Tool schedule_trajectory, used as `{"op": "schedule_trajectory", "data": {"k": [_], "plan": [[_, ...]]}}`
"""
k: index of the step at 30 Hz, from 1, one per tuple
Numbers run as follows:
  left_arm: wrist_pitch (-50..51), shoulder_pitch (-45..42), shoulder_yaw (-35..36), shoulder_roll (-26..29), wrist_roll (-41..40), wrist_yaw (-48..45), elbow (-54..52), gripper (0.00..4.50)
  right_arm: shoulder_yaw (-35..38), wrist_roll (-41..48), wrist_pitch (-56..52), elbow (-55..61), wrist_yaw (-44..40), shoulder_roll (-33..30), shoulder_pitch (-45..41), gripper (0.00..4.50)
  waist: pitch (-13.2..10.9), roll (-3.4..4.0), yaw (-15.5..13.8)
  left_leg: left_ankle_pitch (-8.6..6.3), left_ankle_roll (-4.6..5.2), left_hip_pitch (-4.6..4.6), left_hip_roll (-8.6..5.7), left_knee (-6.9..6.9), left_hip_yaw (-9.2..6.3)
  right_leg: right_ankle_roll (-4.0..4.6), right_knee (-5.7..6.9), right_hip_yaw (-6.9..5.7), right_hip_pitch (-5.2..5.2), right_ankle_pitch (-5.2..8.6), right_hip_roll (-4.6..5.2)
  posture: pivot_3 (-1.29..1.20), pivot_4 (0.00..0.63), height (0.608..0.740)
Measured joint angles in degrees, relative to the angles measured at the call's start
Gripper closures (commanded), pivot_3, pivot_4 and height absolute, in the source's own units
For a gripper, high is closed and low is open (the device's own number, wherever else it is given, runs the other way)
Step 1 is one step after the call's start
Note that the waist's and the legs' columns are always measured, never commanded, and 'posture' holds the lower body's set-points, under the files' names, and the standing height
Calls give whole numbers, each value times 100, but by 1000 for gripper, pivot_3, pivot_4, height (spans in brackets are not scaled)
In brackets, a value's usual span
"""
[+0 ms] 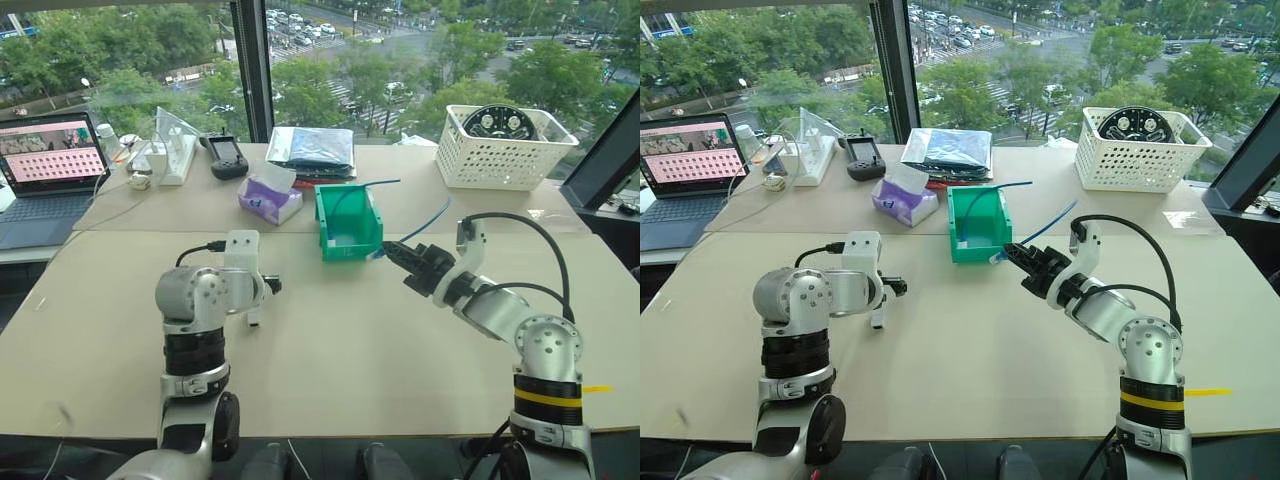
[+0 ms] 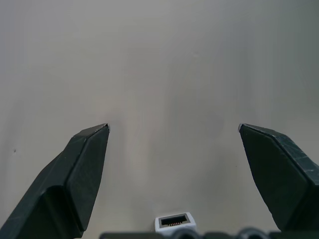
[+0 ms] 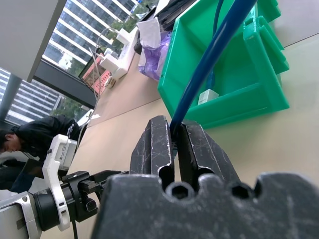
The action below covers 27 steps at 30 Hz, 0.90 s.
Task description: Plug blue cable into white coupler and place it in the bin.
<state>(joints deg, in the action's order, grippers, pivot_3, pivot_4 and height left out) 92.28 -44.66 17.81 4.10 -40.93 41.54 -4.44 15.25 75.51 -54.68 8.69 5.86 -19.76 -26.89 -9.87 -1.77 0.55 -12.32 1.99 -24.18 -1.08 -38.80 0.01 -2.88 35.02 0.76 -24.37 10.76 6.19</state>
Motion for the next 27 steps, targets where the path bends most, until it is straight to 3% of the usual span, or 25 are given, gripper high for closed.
{"op": "schedule_trajectory", "data": {"k": [7, 9, 11, 16, 27], "plan": [[-36, -563, 670, -63, -3757, 3882, 1364, 18, 11, -16, 0, 14, 1, 12, 4, 4500, 0, -1, -58, 0, -1, 1, -8, -2, -3, -5, 5, 1, -1, -4, 6, 0, 150, 740], [-788, -456, -386, 855, -5600, 4584, 1529, 18, 5, -33, 0, 42, -1, 46, 6, 4500, 0, -2, -23, -4, -11, 2, -7, 2, 1, 0, 20, 11, -13, -6, 4, 0, 150, 740], [-1421, -390, -1081, 1514, -6618, 4698, 1487, 18, 54, -60, 1, 43, 2, 34, 34, 4500, 0, -1, -7, -4, -18, 5, -9, 4, -1, 3, 28, 14, -17, -7, 5, 0, 150, 740], [-2089, -300, -1815, 1830, -7126, 4759, 1218, 18, 78, -97, 0, 47, 3, 93, 35, 4500, 0, -1, -71, -2, -18, 4, -24, 2, 1, 3, 12, 11, -10, -9, 11, 0, 150, 740], [-2731, 521, -1860, 1712, -7155, 4782, 431, 18, 81, -217, 1, 46, -8, 166, 31, 4500, 0, 0, -99, -2, -18, 6, -21, 6, 2, 4, 3, 8, -6, -9, 5, 0, 150, 740]]}}
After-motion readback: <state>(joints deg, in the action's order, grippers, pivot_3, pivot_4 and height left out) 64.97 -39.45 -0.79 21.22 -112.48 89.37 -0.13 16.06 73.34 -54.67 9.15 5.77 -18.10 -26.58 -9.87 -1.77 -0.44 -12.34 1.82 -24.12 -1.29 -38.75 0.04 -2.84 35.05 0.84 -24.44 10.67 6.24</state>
